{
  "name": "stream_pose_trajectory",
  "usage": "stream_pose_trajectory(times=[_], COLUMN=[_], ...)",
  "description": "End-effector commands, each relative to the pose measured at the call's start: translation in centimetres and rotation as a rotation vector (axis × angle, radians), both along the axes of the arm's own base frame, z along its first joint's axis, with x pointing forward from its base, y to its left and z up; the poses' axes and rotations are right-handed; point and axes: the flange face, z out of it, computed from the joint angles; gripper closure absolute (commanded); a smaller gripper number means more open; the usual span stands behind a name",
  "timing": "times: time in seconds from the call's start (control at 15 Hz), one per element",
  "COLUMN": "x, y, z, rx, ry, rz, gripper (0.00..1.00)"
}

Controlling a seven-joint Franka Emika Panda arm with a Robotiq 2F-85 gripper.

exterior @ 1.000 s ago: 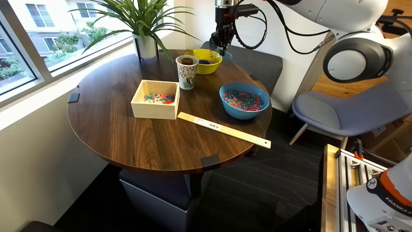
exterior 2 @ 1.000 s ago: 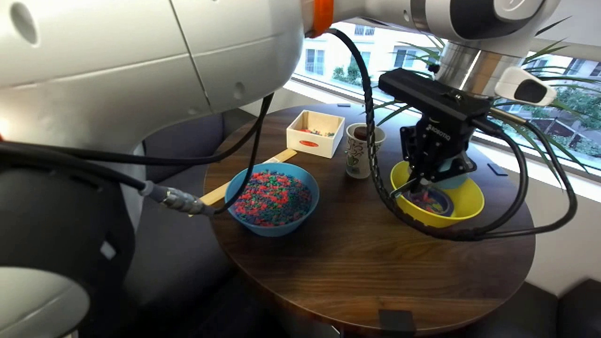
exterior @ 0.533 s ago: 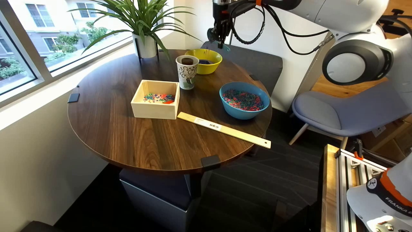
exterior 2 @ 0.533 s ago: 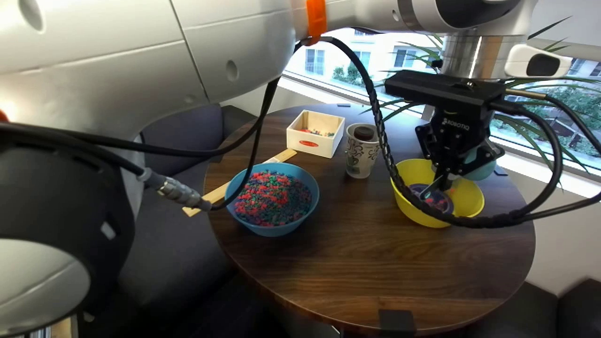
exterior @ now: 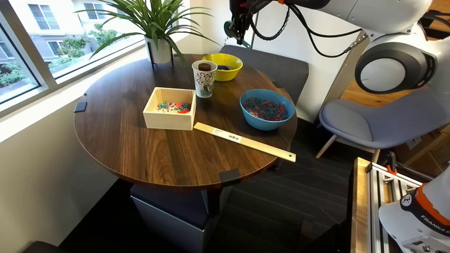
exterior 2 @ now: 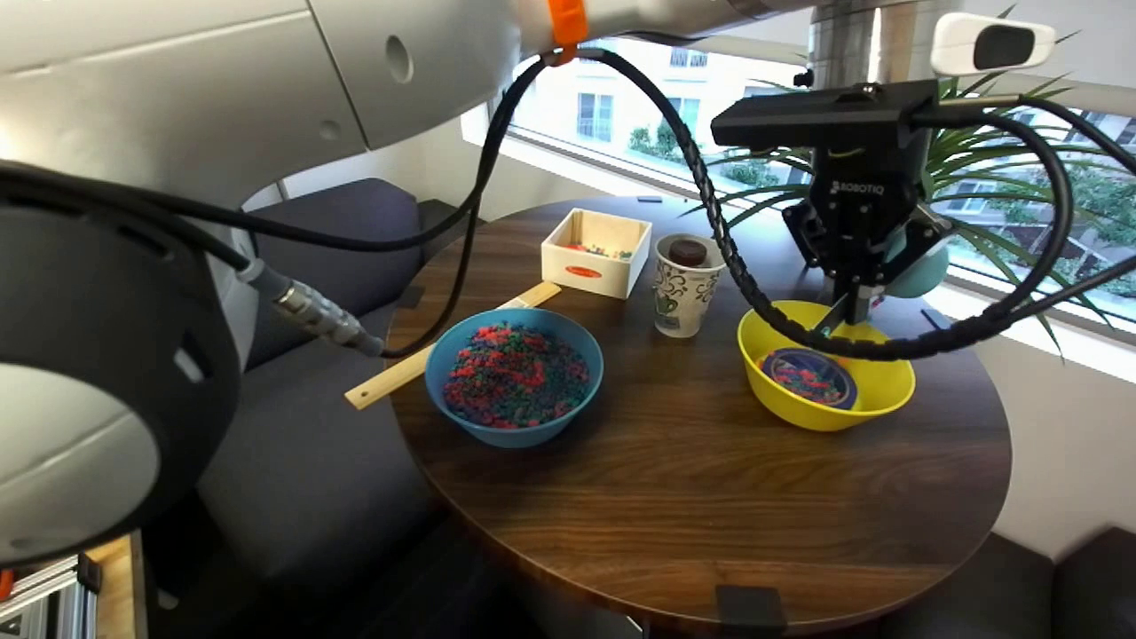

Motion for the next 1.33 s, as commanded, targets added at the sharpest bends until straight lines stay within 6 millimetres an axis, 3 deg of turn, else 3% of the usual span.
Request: stream_pose_trajectory(times=[0.0,0.33,0.87,1.27], x=[-0.5,-1.2,-1.6,-2.7], y=[1.9,2.1,-1.3,-2.4], z=[1.3,-0.3,-2.9,-4.9], rx=[-0.048,0.088,0.492,0.630], ry=[0.033,0.112,0.090,0.173], rz=[0.027,0.050,0.057,0.008], gripper=[0.98,0.98,0.98,0.98])
